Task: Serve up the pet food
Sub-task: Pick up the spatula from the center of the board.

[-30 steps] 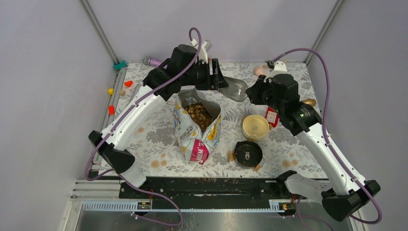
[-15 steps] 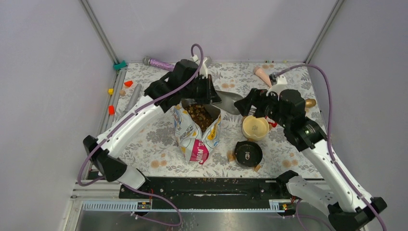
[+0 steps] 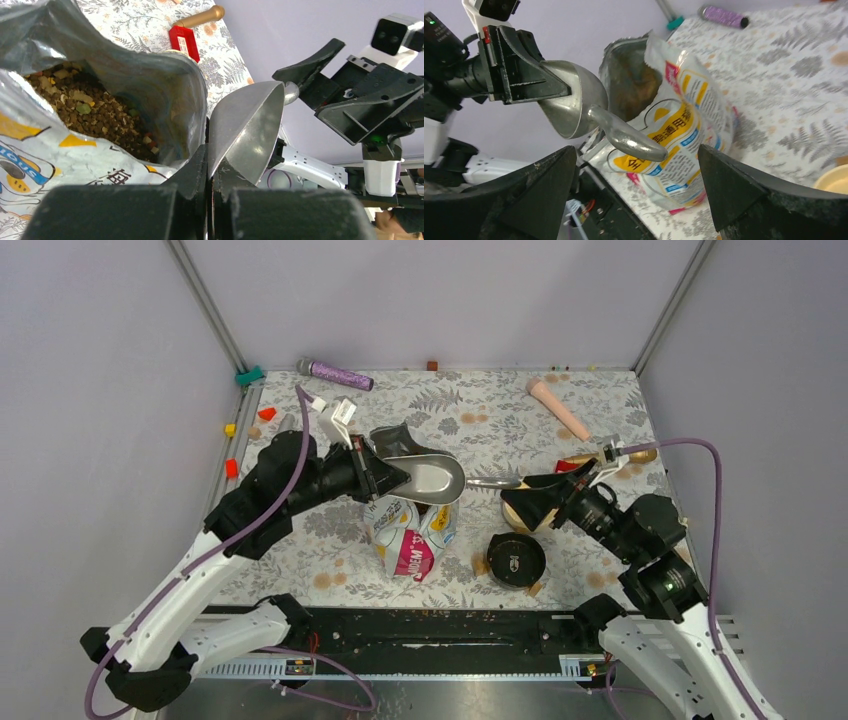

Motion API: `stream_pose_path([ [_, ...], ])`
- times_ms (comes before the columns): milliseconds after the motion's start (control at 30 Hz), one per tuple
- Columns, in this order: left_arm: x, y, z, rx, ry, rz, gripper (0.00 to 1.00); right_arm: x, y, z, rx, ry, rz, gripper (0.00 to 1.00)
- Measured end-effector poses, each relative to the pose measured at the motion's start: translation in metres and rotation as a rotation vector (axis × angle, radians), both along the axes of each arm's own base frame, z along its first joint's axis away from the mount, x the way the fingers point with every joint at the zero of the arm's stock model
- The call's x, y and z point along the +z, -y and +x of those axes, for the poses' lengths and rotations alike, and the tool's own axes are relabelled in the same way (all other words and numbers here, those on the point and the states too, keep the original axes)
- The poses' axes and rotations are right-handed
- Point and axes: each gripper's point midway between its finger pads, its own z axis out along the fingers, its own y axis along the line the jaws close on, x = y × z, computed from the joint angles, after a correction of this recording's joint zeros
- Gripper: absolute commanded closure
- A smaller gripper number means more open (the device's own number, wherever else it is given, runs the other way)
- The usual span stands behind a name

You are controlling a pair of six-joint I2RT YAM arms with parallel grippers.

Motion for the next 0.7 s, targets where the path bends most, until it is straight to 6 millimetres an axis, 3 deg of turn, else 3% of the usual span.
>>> stream_pose_path([
  [300,-0.015,-0.007,-0.008,0.015,-0.026,-0.029,1.00,-0.013,-0.038,-0.005,0.187,-0.202,0.228,0.02],
  [567,-0.012,-0.004,-0.009,0.008,-0.031,-0.052,1.00,0.013,-0.051,-0.013,0.307,-0.217,0.354,0.10],
  [700,-0.008,-0.002,-0.010,0.000,-0.027,-0.067,1.00,0.021,-0.054,-0.016,0.346,-0.217,0.392,0.18],
])
